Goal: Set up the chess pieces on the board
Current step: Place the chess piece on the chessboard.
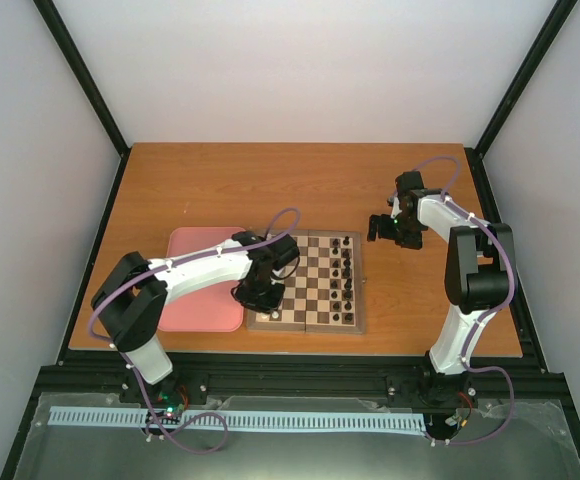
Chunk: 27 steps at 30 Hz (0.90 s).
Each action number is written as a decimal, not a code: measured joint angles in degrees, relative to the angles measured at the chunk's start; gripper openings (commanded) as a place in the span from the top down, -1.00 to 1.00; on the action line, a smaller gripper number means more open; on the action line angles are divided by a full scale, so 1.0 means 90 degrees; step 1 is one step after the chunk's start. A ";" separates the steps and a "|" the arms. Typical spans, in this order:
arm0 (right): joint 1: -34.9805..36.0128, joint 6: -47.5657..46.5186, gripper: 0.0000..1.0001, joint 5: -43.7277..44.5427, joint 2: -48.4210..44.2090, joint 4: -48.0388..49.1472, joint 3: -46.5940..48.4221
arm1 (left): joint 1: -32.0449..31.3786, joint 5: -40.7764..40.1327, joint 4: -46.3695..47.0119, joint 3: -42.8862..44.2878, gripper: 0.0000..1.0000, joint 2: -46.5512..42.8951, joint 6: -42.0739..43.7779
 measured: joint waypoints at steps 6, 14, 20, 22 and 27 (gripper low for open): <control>0.0000 0.0000 -1.00 0.0000 -0.0002 0.0000 0.0000 | 0.0000 -0.0005 -0.0015 0.0000 0.48 -0.0012 -0.0005; 0.0000 0.0000 -1.00 -0.0005 0.0000 0.0002 0.0000 | 0.0000 -0.0010 -0.0041 -0.0007 0.43 -0.0206 -0.0012; 0.0000 0.0002 -1.00 -0.0022 0.0000 0.0002 0.0000 | 0.0000 -0.0051 -0.0199 0.0017 0.40 -0.0291 -0.0012; 0.0000 0.0002 -1.00 -0.0027 0.0000 0.0002 0.0000 | 0.0000 -0.0083 -0.0311 0.0092 0.28 -0.0352 -0.0002; 0.0000 0.0005 -1.00 -0.0024 -0.0002 0.0002 0.0000 | -0.0002 -0.0124 -0.0639 0.0614 -0.52 -0.0729 0.0131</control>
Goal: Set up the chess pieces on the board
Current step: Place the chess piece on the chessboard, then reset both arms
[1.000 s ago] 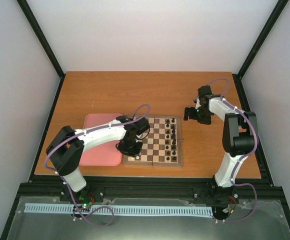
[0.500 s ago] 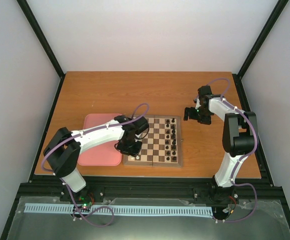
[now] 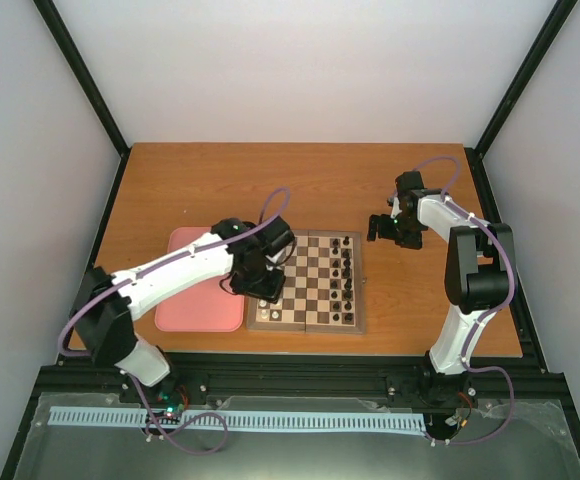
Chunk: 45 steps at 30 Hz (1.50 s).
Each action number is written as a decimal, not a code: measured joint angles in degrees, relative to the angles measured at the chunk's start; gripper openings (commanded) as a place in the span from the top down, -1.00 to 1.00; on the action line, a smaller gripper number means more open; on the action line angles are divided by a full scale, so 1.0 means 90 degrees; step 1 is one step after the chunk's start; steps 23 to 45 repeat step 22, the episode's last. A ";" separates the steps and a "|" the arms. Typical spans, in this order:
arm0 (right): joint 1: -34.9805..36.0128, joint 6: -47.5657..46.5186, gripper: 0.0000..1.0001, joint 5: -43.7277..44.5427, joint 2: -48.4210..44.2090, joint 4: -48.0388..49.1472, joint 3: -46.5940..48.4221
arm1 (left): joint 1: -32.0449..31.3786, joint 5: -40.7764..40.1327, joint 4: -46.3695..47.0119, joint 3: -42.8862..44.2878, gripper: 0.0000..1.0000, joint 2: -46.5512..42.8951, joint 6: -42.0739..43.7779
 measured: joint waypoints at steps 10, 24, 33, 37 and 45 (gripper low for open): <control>0.0000 0.0141 -1.00 0.0097 -0.0034 -0.0015 0.0002 | 0.0517 -0.0330 -0.0724 0.2025 -1.00 -0.0423 0.0418; 0.0000 0.0338 -1.00 0.0415 -0.0265 -0.0267 0.0398 | 0.4282 -0.0119 -0.0537 0.3764 -1.00 0.0070 0.0714; 0.0000 0.0338 -1.00 0.0415 -0.0265 -0.0267 0.0398 | 0.4282 -0.0119 -0.0537 0.3764 -1.00 0.0070 0.0714; 0.0000 0.0338 -1.00 0.0415 -0.0265 -0.0267 0.0398 | 0.4282 -0.0119 -0.0537 0.3764 -1.00 0.0070 0.0714; 0.0000 0.0338 -1.00 0.0415 -0.0265 -0.0267 0.0398 | 0.4282 -0.0119 -0.0537 0.3764 -1.00 0.0070 0.0714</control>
